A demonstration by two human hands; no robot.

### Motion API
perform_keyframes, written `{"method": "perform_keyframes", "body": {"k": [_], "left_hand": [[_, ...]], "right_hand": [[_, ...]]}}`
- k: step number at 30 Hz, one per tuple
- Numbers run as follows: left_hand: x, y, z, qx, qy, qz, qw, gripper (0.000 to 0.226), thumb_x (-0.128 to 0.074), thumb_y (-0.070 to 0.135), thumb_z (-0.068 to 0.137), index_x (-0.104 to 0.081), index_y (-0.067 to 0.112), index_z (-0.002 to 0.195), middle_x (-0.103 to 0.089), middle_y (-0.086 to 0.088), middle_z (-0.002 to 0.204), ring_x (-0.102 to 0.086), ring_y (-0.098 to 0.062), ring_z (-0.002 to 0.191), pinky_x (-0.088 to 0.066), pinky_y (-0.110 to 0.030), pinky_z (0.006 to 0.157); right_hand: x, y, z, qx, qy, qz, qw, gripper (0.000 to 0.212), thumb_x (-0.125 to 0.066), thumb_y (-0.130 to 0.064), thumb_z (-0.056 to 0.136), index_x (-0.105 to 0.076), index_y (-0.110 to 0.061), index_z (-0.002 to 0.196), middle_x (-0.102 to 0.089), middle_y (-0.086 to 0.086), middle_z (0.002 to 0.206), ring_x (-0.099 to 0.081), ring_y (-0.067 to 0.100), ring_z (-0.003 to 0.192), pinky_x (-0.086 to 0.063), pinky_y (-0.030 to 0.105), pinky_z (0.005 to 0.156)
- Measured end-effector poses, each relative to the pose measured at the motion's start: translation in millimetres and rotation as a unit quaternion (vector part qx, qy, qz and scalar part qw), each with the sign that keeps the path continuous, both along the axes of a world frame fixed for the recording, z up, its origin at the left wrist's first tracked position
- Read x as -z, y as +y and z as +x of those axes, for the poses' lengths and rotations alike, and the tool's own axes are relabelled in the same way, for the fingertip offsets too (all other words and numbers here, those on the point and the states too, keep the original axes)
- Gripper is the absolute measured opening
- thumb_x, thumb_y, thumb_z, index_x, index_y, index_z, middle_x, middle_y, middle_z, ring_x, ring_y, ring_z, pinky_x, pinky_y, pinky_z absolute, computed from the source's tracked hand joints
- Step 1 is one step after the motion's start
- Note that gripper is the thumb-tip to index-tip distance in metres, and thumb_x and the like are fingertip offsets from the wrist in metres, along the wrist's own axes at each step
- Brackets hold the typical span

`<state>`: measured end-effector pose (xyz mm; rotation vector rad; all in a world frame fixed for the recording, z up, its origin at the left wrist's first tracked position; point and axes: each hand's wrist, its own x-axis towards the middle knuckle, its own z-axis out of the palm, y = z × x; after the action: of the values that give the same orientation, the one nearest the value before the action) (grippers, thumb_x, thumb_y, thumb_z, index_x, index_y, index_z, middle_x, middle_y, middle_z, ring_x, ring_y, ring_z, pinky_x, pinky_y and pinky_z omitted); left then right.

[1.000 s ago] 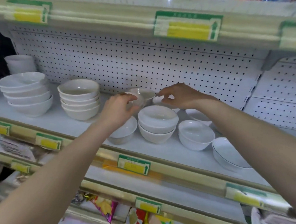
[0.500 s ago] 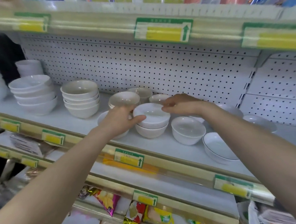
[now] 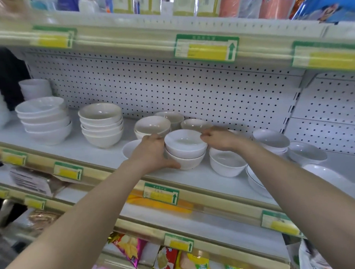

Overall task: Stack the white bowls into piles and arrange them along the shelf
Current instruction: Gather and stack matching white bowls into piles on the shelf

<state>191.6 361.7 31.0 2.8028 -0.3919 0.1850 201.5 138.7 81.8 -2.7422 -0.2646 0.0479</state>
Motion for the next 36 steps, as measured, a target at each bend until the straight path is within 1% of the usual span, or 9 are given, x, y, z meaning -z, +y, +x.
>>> {"method": "perform_keyframes", "body": {"k": [8, 11, 16, 19, 22, 26, 30, 34, 36], "left_hand": [[5, 0, 4, -0.007, -0.018, -0.03, 0.999, 0.096, -0.077, 0.071, 0.053, -0.054, 0.024, 0.134, -0.052, -0.003, 0.133, -0.041, -0.025, 0.126, -0.037, -0.035, 0.107], [3, -2, 0, 0.002, -0.018, -0.037, 0.999, 0.102, -0.069, 0.079, 0.045, -0.056, 0.026, 0.132, -0.054, 0.0, 0.132, -0.04, -0.024, 0.126, -0.038, -0.035, 0.106], [-9, -4, -1, 0.017, -0.059, -0.097, 0.993, 0.072, -0.078, 0.069, 0.053, -0.069, 0.02, 0.106, -0.062, 0.002, 0.114, -0.05, -0.018, 0.113, -0.044, -0.031, 0.093], [-27, 1, 5, 0.022, -0.077, -0.128, 0.989, 0.078, -0.069, 0.076, 0.047, -0.071, 0.023, 0.105, -0.064, 0.009, 0.117, -0.053, -0.012, 0.115, -0.045, -0.032, 0.097], [-48, 9, 16, -0.002, -0.103, -0.116, 0.988, 0.084, -0.06, 0.081, 0.042, -0.072, 0.021, 0.099, -0.067, 0.005, 0.109, -0.056, -0.015, 0.108, -0.046, -0.03, 0.09], [-69, 20, 30, -0.052, -0.101, -0.121, 0.986, 0.082, -0.078, 0.069, 0.049, -0.067, 0.012, 0.107, -0.063, -0.003, 0.114, -0.057, -0.022, 0.11, -0.047, -0.032, 0.089], [-72, 33, 46, -0.067, -0.076, -0.142, 0.985, 0.08, -0.071, 0.073, 0.043, -0.066, 0.013, 0.096, -0.061, -0.003, 0.104, -0.055, -0.022, 0.101, -0.047, -0.034, 0.084], [-67, 41, 61, -0.085, -0.066, -0.13, 0.986, 0.059, -0.084, 0.049, 0.065, -0.064, 0.009, 0.103, -0.058, -0.005, 0.107, -0.053, -0.021, 0.099, -0.041, -0.028, 0.079], [-63, 46, 67, -0.094, -0.058, -0.124, 0.986, 0.06, -0.083, 0.049, 0.066, -0.063, 0.009, 0.105, -0.055, -0.005, 0.109, -0.053, -0.022, 0.1, -0.041, -0.029, 0.08]], "right_hand": [[1, 3, 7, 0.057, -0.006, 0.036, 0.998, 0.034, -0.041, -0.009, 0.094, -0.039, -0.018, 0.061, -0.044, -0.004, 0.059, -0.039, 0.01, 0.058, -0.026, 0.026, 0.05], [-5, 3, 9, 0.081, 0.0, 0.026, 0.996, 0.032, -0.042, -0.007, 0.091, -0.037, -0.018, 0.061, -0.042, -0.004, 0.056, -0.038, 0.011, 0.053, -0.024, 0.025, 0.047], [-27, 2, 19, 0.08, -0.009, 0.02, 0.997, 0.026, -0.044, -0.007, 0.086, -0.041, -0.015, 0.062, -0.046, 0.0, 0.058, -0.041, 0.017, 0.057, -0.029, 0.027, 0.048], [-45, 2, 27, 0.059, -0.033, 0.063, 0.996, 0.03, -0.042, -0.004, 0.085, -0.042, -0.013, 0.056, -0.049, 0.0, 0.05, -0.043, 0.016, 0.05, -0.033, 0.023, 0.046], [-60, 8, 43, 0.035, -0.053, 0.087, 0.994, 0.03, -0.044, -0.002, 0.085, -0.049, -0.009, 0.056, -0.051, 0.002, 0.055, -0.043, 0.02, 0.058, -0.034, 0.025, 0.051], [-70, 22, 71, 0.036, -0.086, 0.148, 0.985, 0.034, -0.043, -0.004, 0.081, -0.032, -0.015, 0.05, -0.046, 0.004, 0.056, -0.034, 0.016, 0.053, -0.025, 0.02, 0.045], [-73, 42, 96, 0.021, -0.084, 0.167, 0.982, 0.037, -0.044, -0.006, 0.084, -0.037, -0.015, 0.049, -0.05, 0.0, 0.052, -0.04, 0.014, 0.05, -0.028, 0.021, 0.042], [-68, 55, 116, -0.001, -0.073, 0.181, 0.981, 0.037, -0.043, -0.004, 0.082, -0.045, -0.015, 0.047, -0.06, 0.001, 0.055, -0.051, 0.016, 0.057, -0.033, 0.018, 0.044], [-64, 60, 123, -0.014, -0.064, 0.186, 0.98, 0.031, -0.044, -0.006, 0.082, -0.058, -0.011, 0.055, -0.065, 0.002, 0.058, -0.053, 0.016, 0.061, -0.035, 0.02, 0.047]]}}
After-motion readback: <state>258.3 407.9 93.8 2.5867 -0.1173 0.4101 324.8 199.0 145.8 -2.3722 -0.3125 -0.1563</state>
